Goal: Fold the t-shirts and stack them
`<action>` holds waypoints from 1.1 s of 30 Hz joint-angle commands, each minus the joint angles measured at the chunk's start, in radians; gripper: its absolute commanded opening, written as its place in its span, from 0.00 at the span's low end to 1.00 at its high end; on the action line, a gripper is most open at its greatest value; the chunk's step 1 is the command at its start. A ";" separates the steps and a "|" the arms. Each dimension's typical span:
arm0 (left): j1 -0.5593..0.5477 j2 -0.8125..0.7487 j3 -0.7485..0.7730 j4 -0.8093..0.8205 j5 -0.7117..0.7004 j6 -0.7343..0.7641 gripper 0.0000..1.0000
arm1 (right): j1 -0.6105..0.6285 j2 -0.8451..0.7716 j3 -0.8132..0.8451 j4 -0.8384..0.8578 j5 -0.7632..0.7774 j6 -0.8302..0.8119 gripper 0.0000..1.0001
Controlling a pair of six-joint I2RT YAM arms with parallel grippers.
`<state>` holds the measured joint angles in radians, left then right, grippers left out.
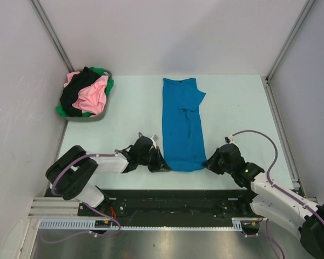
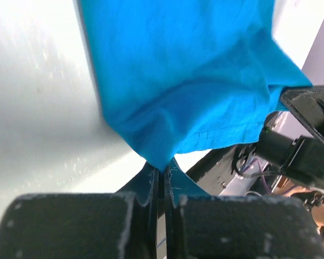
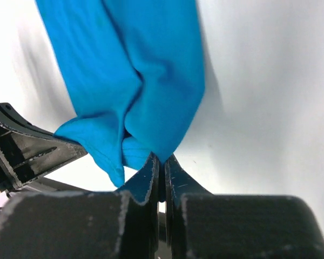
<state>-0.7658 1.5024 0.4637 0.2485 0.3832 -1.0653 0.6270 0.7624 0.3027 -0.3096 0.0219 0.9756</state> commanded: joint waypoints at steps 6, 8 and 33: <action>0.125 0.019 0.252 -0.201 0.006 0.134 0.00 | -0.110 0.236 0.203 0.174 -0.005 -0.133 0.00; 0.152 0.060 0.326 -0.221 0.022 0.146 0.00 | -0.157 0.287 0.242 0.207 -0.042 -0.153 0.00; 0.374 0.510 0.933 -0.384 0.097 0.202 0.08 | -0.381 1.052 0.785 0.415 -0.266 -0.150 0.00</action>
<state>-0.4305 1.9602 1.2903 -0.1188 0.4587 -0.8948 0.2615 1.7370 0.9970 0.0555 -0.2169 0.8181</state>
